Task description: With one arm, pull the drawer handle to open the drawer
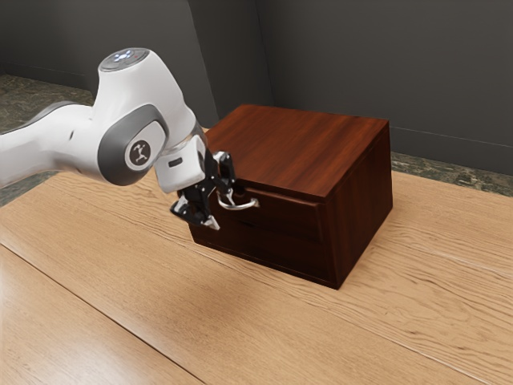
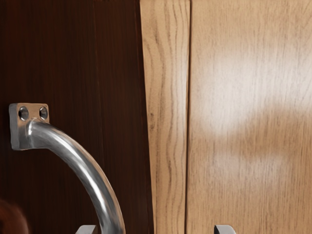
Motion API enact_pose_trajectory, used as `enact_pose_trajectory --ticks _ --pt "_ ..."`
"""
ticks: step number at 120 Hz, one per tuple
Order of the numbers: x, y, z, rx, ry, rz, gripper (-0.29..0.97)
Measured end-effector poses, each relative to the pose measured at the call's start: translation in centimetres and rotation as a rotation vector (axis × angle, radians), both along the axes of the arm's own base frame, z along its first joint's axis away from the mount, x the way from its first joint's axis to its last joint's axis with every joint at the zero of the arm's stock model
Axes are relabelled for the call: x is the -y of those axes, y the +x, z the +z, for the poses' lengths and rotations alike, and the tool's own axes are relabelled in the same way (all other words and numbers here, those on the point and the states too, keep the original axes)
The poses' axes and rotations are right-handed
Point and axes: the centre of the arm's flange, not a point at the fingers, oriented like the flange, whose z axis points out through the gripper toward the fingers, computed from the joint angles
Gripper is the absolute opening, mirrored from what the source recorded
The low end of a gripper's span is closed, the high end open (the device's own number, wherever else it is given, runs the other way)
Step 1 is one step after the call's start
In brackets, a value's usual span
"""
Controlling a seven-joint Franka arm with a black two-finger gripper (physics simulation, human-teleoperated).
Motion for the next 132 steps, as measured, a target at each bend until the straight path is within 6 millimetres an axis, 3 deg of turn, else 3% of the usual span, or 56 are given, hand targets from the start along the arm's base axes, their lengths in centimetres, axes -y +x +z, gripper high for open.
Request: enact_pose_trajectory --ticks 52,132 --pt "0.1 -0.3 0.5 0.011 -0.001 0.001 0.06" --pt "0.2 -4.3 1.4 0.017 -0.018 0.025 0.02"
